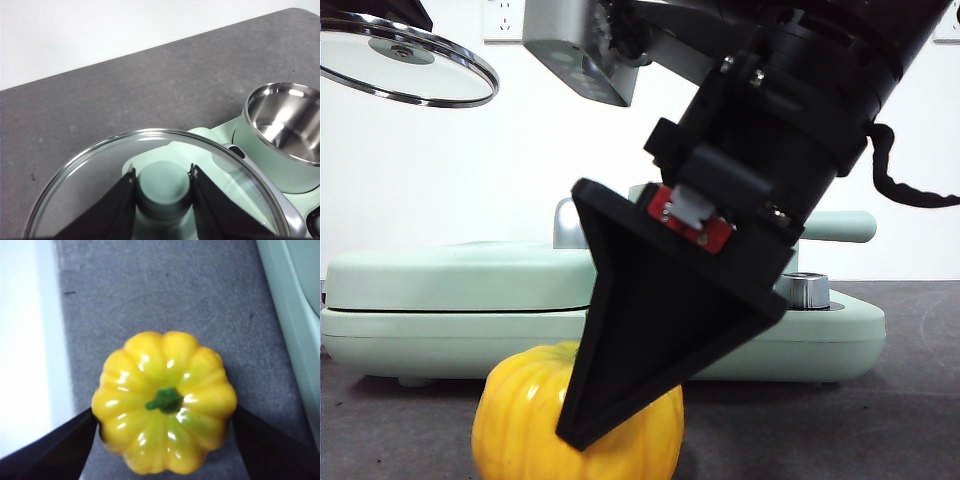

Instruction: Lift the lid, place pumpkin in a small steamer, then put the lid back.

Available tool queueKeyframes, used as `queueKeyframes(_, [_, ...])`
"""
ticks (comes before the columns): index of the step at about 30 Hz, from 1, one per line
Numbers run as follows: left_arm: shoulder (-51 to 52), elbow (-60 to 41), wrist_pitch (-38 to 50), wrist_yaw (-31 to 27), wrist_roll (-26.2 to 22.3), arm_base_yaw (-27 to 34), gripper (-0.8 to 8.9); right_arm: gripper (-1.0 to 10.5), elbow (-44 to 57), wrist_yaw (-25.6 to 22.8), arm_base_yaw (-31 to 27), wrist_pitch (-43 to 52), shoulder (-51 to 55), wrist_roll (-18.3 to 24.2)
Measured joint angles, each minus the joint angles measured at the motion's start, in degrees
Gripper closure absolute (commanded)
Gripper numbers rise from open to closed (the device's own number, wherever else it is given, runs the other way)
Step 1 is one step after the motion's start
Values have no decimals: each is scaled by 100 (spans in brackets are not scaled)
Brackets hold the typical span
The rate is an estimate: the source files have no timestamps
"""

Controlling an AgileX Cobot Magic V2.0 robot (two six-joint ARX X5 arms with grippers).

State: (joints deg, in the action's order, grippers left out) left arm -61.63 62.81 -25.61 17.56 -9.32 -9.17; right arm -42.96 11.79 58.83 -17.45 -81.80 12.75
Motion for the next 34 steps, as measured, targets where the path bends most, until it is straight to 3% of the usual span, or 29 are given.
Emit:
queueKeyframes(7, [0, 0, 0, 2, -11, 0, 801, 577, -339, 7, 0, -1071, 376, -625])
queueKeyframes(14, [0, 0, 0, 0, -11, 0, 801, 577, -1554, -9, -179, -2688, 905, -1469])
queueKeyframes(18, [0, 0, 0, 0, -11, 0, 801, 577, -2232, -341, -435, -3853, 881, -1869])
queueKeyframes(25, [0, 0, 2, 0, -13, 0, 801, 577, -3150, -861, -927, -4907, 881, -2146])
queueKeyframes(34, [0, 0, 2, 0, -13, 0, 801, 577, -4192, -905, -1853, -5300, 387, -2157])
